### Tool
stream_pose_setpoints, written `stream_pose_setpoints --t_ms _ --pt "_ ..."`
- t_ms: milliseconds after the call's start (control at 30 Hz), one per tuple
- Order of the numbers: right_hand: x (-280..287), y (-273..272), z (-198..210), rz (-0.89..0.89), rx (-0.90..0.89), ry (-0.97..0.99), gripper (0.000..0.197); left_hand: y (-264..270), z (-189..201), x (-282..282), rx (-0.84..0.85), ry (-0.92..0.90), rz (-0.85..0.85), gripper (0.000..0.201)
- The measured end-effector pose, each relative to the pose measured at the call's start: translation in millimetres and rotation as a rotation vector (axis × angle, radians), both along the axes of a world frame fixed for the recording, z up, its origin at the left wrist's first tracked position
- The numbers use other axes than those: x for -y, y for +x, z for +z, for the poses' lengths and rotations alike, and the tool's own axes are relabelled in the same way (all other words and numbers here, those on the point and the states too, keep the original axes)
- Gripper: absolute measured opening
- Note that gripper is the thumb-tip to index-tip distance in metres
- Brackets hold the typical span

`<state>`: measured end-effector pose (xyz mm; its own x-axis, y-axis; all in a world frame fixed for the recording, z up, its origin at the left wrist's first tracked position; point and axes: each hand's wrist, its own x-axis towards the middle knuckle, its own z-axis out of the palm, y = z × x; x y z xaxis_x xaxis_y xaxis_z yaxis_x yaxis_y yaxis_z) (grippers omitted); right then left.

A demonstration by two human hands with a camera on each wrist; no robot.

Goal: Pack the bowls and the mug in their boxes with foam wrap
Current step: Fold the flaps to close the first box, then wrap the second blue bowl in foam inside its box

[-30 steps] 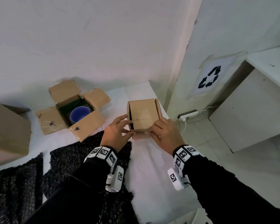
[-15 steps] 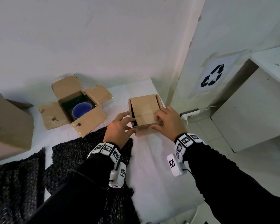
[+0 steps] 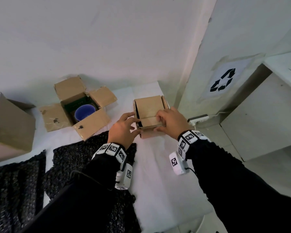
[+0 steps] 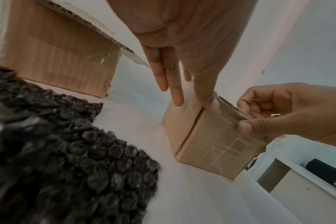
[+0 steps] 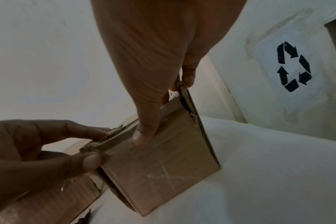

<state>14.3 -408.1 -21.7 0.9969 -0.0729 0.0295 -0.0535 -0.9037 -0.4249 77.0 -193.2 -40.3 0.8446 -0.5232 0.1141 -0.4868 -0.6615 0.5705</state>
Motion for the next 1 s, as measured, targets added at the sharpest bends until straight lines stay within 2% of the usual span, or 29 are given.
stream_pose_setpoints --t_ms 167,233,367,467,533,600,667,767,833,900,933,1000 --pt "6 13 15 0.052 -0.109 -0.006 0.026 4 11 9 -0.004 0.135 0.043 0.039" --pt "6 12 14 0.049 -0.135 -0.007 0.027 4 15 7 -0.043 0.168 0.005 0.045" --pt "-6 -4 11 -0.100 -0.072 0.031 0.030 -5 30 -15 -0.060 0.206 -0.105 0.060" --pt "-36 -20 8 -0.179 -0.006 -0.012 0.018 -16 39 -47 -0.013 0.258 -0.149 0.053" --pt "-65 -27 3 -0.137 0.061 0.005 0.013 -20 44 -74 -0.024 0.312 -0.164 0.040" --pt "-96 -31 -2 0.010 0.097 0.116 0.011 -25 45 -105 -0.107 0.307 -0.124 0.035" --pt "-128 -35 -4 0.150 0.047 0.220 0.012 -30 42 -137 -0.191 0.257 -0.063 0.033" --pt "-173 -47 -7 0.273 -0.072 0.275 0.019 -39 28 -185 -0.240 0.264 -0.004 0.024" --pt "-199 -57 -14 0.324 -0.180 0.209 0.044 -46 16 -208 -0.255 0.337 -0.015 0.024" --pt "-221 -67 -24 0.325 -0.324 0.063 0.072 -54 3 -224 -0.274 0.396 -0.054 0.035" --pt "-229 -71 -30 0.318 -0.359 -0.007 0.077 -57 -3 -229 -0.295 0.407 -0.077 0.046" --pt "-240 -75 -40 0.293 -0.335 -0.088 0.063 -64 -12 -237 -0.350 0.405 -0.106 0.071"
